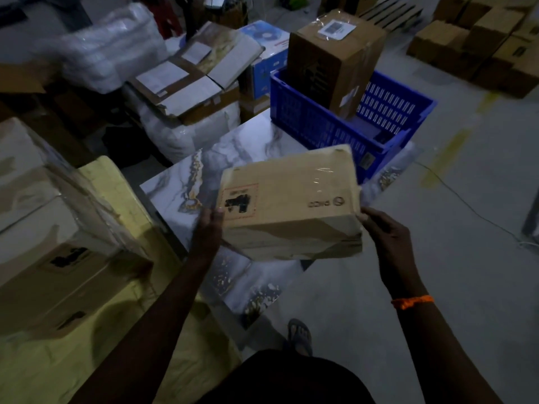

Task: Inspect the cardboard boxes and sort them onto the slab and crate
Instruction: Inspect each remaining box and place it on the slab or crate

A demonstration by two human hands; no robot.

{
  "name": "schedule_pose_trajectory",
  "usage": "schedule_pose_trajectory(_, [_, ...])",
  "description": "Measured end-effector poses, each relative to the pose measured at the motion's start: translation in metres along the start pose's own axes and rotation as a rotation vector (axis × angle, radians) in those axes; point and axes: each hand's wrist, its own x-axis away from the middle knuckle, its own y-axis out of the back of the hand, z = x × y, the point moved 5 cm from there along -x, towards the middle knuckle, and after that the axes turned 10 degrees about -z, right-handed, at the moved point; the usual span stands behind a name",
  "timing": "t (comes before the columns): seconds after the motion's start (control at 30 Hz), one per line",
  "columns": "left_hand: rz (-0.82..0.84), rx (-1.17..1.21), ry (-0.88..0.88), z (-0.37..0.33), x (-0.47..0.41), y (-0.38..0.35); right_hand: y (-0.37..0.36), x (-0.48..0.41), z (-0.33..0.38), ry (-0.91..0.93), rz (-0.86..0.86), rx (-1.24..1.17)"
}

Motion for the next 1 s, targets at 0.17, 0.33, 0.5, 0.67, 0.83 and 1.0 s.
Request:
schedule_pose_trajectory(0.17, [-0.251, -0.26, -0.734, -0.064, -0.004, 0.033, -0.067, 0.027, 0.032, 0.15, 0.247, 0.021])
schedule_pose_trajectory(0.33, [-0.053, 0.017, -0.469, -0.105, 0.026, 0.045, -0.107, 0.03, 0.027, 0.208, 0.029, 0.254])
schedule_pose_trajectory(0.5, [-0.008, -0.025, -0.191, -0.117, 0.02, 0.058, -0.117, 0.024, 0.022, 0.032, 0.141, 0.151])
schedule_pose_trajectory(0.67, [0.035, 0.022, -0.216, -0.098, 0.006, 0.074, -0.116, 0.025, 0.017, -0.062, 0.208, -0.033])
schedule_pose_trajectory(0.83, [0.065, 0.086, -0.159, -0.07, 0.005, 0.081, -0.115, 0.025, 0.019, 0.111, 0.157, 0.029])
schedule_pose_trajectory(1.0, [0.09, 0.221, -0.054, -0.019, 0.039, 0.05, -0.096, 0.01, 0.016, 0.171, 0.193, 0.09])
